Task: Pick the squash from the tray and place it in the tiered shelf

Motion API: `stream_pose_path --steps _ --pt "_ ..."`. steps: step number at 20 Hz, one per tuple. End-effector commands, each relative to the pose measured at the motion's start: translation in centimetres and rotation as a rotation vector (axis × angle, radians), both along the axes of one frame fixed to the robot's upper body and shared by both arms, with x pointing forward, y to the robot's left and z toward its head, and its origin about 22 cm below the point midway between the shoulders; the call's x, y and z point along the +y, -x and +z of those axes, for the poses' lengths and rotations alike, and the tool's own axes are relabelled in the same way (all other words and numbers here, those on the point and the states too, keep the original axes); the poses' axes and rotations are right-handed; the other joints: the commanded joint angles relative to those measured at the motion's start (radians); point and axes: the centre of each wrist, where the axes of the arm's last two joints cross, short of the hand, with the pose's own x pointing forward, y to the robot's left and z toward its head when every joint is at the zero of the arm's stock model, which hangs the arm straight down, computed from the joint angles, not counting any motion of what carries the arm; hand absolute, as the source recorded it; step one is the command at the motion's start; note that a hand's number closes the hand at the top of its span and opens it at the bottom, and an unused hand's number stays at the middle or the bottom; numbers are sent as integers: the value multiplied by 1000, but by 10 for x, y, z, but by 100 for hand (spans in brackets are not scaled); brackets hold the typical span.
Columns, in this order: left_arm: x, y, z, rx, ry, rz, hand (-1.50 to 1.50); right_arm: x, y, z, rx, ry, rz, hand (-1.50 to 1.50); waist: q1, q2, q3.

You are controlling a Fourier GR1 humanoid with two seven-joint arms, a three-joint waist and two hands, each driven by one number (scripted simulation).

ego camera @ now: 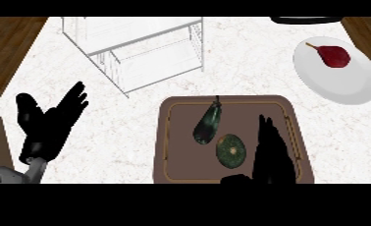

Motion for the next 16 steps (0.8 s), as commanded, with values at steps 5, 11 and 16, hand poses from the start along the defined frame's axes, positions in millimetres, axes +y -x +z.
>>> stream_pose_path --steps 5,11,16 --pt "-4 12 -39 79 37 62 0 -2 -13 -18 38 53 -106 -150 -1 15 -51" --pt "-1 10 -36 70 42 66 0 -3 -21 -25 4 9 -110 -150 3 12 -50" --pt "0 10 -50 82 44 61 0 6 -27 -40 -6 24 -74 -150 1 18 -51"
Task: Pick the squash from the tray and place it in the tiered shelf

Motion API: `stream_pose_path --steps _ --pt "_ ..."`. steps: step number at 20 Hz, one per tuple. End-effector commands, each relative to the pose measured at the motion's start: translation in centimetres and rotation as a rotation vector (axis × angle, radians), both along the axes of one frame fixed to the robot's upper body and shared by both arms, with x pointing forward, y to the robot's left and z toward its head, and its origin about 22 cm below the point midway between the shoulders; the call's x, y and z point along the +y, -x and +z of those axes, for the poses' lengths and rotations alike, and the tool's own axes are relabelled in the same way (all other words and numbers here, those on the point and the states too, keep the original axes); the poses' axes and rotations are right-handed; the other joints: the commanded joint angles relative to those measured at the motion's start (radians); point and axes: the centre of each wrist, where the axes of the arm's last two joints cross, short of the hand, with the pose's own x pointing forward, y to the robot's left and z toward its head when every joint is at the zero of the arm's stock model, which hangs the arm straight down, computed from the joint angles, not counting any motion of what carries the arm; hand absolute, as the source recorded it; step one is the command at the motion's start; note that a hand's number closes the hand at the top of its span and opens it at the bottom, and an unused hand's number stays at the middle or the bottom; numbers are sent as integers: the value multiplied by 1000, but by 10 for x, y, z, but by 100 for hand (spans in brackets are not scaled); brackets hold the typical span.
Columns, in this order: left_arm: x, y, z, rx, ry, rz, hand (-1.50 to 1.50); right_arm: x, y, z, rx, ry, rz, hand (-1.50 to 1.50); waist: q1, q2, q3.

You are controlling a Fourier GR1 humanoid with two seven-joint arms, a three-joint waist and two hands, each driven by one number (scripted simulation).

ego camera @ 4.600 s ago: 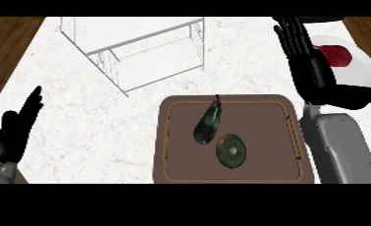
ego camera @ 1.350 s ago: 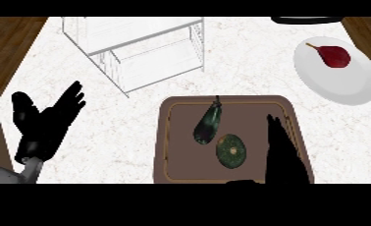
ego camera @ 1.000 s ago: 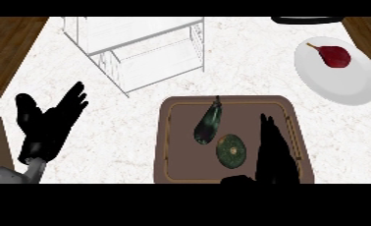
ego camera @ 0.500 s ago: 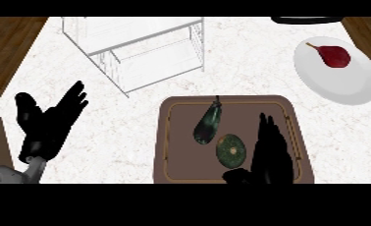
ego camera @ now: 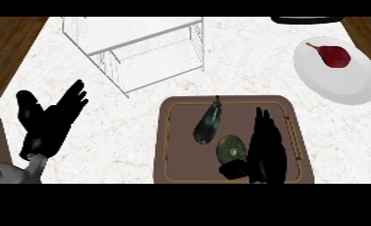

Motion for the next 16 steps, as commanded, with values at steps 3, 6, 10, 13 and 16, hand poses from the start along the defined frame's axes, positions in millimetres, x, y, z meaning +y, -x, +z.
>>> stream_pose_path --steps 3,6,10,13,16 --pt "-7 15 -42 70 50 51 0 13 -2 -18 78 -21 31 150 11 17 -51" --pt "-7 4 -30 72 42 44 0 17 -7 -25 161 39 183 150 9 18 -51" --pt "-18 17 -44 82 45 49 0 20 -10 -28 82 -53 151 150 13 15 -50" --pt "-8 16 -40 86 70 56 0 29 -2 -24 41 -48 181 150 6 13 -51" --pt "-9 23 -44 82 45 49 0 42 -4 -9 -33 -34 233 150 5 12 -52"
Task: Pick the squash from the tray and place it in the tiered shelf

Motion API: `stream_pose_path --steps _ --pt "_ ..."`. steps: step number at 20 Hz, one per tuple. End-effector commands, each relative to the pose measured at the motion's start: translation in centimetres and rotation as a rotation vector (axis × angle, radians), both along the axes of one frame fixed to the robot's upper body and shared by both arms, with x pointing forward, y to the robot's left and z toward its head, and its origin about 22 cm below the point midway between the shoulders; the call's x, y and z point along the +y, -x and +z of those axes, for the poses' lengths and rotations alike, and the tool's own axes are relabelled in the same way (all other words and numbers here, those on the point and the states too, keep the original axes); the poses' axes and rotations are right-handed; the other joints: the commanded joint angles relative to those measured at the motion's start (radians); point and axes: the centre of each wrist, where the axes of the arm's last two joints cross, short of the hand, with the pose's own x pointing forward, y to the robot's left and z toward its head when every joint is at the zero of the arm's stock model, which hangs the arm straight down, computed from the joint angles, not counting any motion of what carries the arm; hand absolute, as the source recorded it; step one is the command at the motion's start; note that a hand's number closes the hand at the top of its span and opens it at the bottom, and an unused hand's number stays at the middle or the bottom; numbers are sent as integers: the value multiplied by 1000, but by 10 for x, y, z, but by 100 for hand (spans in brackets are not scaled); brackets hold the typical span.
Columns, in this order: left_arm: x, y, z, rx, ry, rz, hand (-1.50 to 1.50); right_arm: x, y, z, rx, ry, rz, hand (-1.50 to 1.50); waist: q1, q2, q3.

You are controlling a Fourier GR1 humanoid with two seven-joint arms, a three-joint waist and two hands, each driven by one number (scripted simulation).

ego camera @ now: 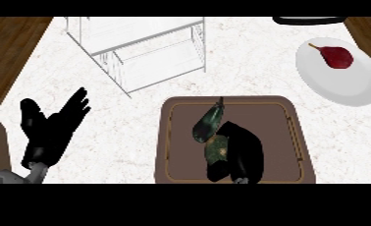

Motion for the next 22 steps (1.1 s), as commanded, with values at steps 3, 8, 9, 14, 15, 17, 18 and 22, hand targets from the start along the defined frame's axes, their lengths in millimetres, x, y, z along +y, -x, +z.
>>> stream_pose_path --steps 3,8,9,14,15,17,18,22 --pt "-5 6 -23 42 46 29 0 43 9 14 -84 -1 274 150 26 23 -61" --pt "-25 -2 -7 7 54 -47 0 84 24 37 -104 -66 726 150 104 40 -59" --pt "-17 -11 -4 20 31 -18 0 87 19 47 -132 -110 750 150 79 41 -59" --pt "-13 -6 -18 53 40 38 0 103 29 107 -344 -162 805 150 36 19 -63" --pt "-17 0 -22 52 31 21 0 106 31 118 -383 -167 792 150 41 16 -63" --pt "-10 7 -24 61 41 40 0 101 25 149 -464 -194 727 150 31 8 -63" --pt "-4 -5 -17 57 36 57 0 103 20 160 -483 -188 722 150 18 13 -64" --pt "-14 -2 -24 53 40 56 0 104 20 199 -530 -185 667 150 -4 11 -64"
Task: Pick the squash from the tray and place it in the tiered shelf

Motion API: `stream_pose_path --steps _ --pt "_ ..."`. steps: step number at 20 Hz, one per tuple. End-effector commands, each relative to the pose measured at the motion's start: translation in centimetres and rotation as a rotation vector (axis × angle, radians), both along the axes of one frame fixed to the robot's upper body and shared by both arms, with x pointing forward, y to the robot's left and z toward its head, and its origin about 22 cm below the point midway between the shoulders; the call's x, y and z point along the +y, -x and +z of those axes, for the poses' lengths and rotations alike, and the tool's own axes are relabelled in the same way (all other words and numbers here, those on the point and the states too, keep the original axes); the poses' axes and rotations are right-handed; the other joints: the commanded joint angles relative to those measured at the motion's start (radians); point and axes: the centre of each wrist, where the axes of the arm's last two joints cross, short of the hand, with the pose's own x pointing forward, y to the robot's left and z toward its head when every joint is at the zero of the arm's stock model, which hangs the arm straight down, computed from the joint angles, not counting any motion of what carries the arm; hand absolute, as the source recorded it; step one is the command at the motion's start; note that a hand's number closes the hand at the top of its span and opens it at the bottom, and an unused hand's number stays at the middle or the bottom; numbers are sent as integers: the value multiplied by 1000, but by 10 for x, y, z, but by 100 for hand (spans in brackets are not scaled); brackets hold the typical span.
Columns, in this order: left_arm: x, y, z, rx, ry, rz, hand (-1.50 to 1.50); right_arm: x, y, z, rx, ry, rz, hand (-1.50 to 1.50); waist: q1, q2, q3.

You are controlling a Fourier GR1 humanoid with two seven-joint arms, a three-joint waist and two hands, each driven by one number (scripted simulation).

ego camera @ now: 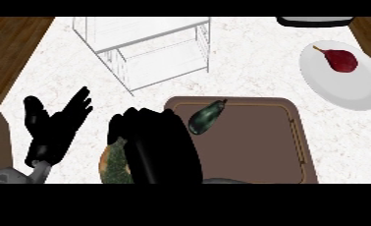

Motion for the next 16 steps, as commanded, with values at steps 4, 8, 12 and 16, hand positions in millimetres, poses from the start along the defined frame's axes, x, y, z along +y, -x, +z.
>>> stream_pose_path --steps 4,8,12,16 --pt "2 7 -27 42 11 51 0 6 -10 76 -69 -50 -87 150 -15 8 -55" --pt "12 10 -23 39 5 67 0 2 -32 111 -58 -113 -148 150 -17 9 -53" --pt "-8 19 -25 42 34 38 0 8 -55 138 -68 -152 -182 150 -11 14 -53" --pt "-3 22 -20 44 22 30 0 4 -73 171 -62 -176 -204 150 -18 15 -52"
